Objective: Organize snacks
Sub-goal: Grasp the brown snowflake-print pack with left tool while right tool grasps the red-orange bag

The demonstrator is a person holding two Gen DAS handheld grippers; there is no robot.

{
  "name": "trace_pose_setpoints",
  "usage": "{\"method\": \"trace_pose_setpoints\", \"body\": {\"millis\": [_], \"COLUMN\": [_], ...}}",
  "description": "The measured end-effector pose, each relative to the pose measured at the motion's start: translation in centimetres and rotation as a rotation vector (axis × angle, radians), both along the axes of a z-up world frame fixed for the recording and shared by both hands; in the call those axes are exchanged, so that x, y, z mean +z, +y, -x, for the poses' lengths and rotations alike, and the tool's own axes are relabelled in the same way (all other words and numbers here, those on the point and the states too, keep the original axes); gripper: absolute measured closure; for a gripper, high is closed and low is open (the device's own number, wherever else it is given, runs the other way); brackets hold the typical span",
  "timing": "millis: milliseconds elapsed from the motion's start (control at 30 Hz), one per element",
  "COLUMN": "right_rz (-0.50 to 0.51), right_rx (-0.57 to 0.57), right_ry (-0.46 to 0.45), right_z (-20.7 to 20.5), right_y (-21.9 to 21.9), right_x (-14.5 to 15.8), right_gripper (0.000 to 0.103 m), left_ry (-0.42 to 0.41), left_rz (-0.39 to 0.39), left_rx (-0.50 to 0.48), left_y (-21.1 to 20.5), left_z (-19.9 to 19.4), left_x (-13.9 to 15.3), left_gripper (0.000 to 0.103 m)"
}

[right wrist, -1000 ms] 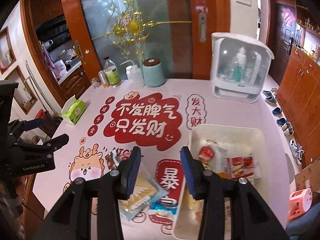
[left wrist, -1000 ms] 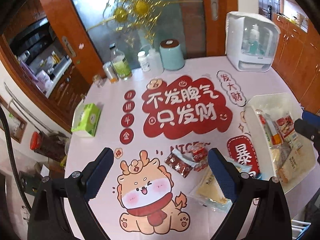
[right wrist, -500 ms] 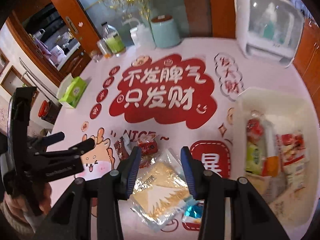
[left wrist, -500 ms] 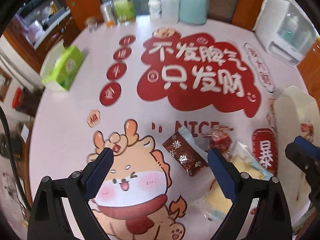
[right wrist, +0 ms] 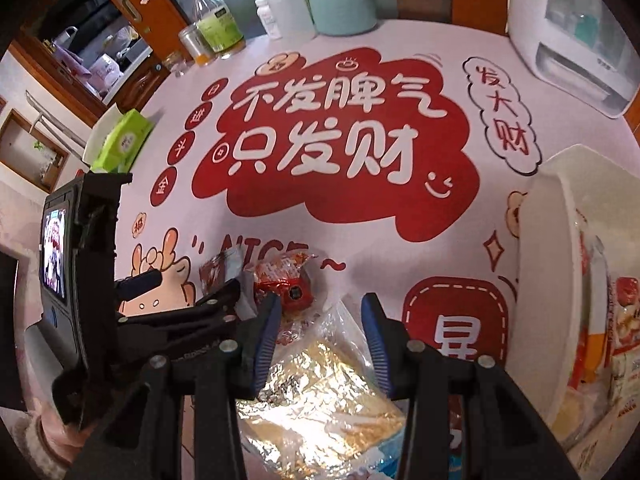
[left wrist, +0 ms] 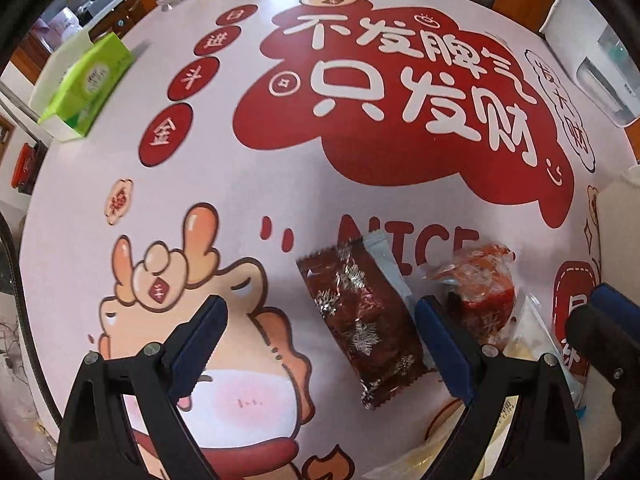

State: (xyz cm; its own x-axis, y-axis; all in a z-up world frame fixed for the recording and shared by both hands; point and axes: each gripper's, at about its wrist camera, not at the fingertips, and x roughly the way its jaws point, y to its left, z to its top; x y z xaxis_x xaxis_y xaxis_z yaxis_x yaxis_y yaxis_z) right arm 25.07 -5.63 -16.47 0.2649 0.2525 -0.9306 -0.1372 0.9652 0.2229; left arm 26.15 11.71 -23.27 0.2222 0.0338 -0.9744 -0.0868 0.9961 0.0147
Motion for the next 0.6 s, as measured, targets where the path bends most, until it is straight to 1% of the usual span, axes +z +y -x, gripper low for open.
{"method": "trace_pose_setpoints", "body": {"millis": [100,167,333,567,600], "right_rz": [-0.003,-0.008,-0.028,-0.006,-0.002], "right_rx": [0.013,0.02,0.05,0.098,0.109], "right_ry": [0.012,0.02,0.042,0.064,0.071], "right_z": [-0.3,-0.6,-1.2,-1.8,-1.9], "right_y": [0.3,0.7,2.0,3.8,4.0], "right_x": [-0.6,-1.0,-2.0,-3.5,-3.8], "right_gripper": [0.061,0.061,0.061,0.061,0.06], "left_ry": [0.001,0.016,0.015,0.012,0.011], "left_rz": [0.015,0.002,0.029,0.024,0.025], "left_rx": [-0.003,-0.005,0.005,0.012,0.014], "left_y": [0.2,0.6,2.3,5.4,5.7], "left_z": [0.2,0.4,1.2,2.2,2.4], "left_x": [-0.4,-0.8,-1.1,-1.3,-1.3], "left_gripper": [0.009,0.009,0.007,0.008,0.008]}}
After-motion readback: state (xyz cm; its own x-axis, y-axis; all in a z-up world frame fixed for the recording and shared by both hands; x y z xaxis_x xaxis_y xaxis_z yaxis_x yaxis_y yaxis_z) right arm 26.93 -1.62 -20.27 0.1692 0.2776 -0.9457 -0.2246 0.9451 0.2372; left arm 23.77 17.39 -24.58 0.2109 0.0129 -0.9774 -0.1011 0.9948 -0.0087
